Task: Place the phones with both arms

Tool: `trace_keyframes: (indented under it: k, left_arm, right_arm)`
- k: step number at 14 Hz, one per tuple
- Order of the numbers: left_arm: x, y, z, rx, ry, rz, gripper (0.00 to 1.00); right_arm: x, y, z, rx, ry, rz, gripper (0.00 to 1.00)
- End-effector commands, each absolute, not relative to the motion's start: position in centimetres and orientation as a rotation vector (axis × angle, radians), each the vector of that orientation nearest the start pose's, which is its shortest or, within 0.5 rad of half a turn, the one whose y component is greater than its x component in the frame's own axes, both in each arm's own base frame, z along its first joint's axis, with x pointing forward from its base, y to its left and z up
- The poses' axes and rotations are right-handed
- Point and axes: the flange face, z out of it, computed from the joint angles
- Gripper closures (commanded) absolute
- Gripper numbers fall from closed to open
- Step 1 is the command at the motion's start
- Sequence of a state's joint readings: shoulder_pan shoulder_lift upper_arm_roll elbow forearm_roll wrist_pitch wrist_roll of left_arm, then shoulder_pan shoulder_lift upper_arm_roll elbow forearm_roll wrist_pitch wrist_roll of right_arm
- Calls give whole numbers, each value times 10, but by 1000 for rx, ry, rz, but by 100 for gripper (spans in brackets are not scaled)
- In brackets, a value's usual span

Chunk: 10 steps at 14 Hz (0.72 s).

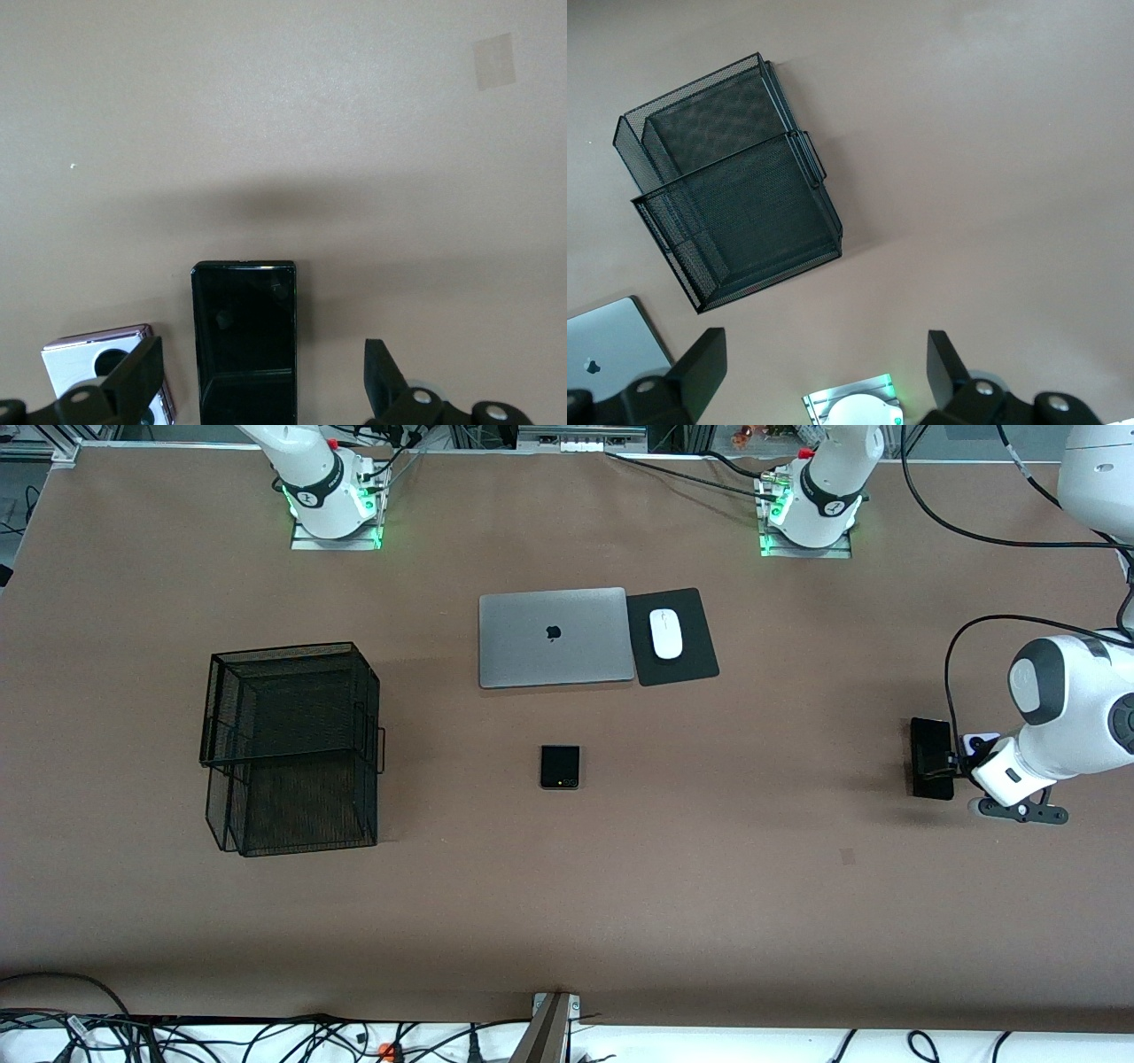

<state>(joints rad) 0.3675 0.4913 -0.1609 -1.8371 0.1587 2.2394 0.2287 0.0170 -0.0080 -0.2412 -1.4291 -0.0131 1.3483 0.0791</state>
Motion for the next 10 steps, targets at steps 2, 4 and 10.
trace_keyframes:
  k: [2, 4, 10]
  left_arm:
    - [621, 140, 267, -3106, 162, 140, 0]
    - [622, 136, 267, -3108, 170, 139, 0]
    - [622, 134, 266, -3107, 172, 141, 0]
  right_arm:
    - [512, -119, 680, -3098, 470, 118, 0]
    - [512, -119, 680, -3098, 470, 118, 0]
    - [512, -119, 680, -3098, 470, 118, 0]
